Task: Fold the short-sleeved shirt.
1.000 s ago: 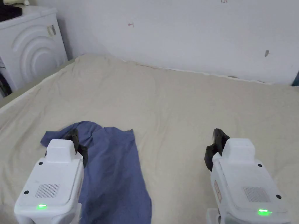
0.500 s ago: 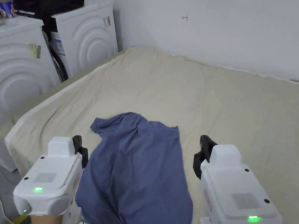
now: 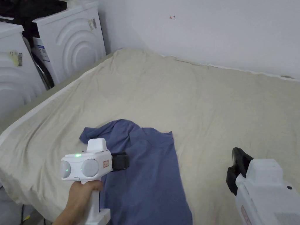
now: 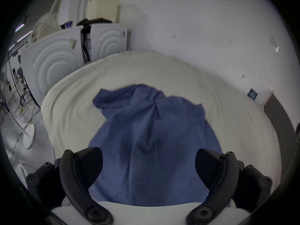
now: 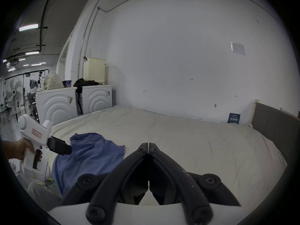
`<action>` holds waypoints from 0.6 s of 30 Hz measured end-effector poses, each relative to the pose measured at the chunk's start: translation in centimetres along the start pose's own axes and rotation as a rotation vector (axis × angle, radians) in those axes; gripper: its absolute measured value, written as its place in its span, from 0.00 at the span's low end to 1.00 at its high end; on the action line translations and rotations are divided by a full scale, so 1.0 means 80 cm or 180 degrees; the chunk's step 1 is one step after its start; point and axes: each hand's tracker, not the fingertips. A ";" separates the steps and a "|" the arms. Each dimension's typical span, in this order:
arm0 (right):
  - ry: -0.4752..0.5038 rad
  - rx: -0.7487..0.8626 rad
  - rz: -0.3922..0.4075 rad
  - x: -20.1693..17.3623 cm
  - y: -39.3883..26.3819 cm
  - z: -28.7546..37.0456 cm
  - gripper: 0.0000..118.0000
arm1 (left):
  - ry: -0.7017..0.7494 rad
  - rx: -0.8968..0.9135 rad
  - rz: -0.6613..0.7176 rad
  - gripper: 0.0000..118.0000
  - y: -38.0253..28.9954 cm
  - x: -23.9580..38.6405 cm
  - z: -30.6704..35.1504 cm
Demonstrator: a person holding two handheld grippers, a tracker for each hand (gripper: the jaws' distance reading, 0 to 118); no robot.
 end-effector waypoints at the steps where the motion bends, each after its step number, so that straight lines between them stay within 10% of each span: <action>1: -0.0039 -0.0017 0.0004 0.005 -0.002 0.000 0.01 | 0.0049 -0.0120 -0.0003 0.98 0.001 0.005 -0.021; 5: -0.0173 -0.0111 0.0025 0.028 -0.012 0.001 0.00 | 0.0084 -0.0582 -0.0027 0.92 -0.010 0.025 -0.066; 10: -0.0311 -0.0215 -0.0018 0.055 -0.024 0.006 0.01 | 0.0265 -0.0564 -0.0314 0.61 -0.036 0.042 -0.088; 14: -0.0358 -0.0260 -0.0080 0.070 -0.030 0.014 0.01 | 0.0054 -0.0593 -0.0442 0.01 -0.036 0.068 -0.043; 18: -0.0413 -0.0223 -0.0164 0.080 -0.030 0.029 0.01 | 0.0089 -0.0574 -0.0546 0.01 -0.034 0.074 -0.039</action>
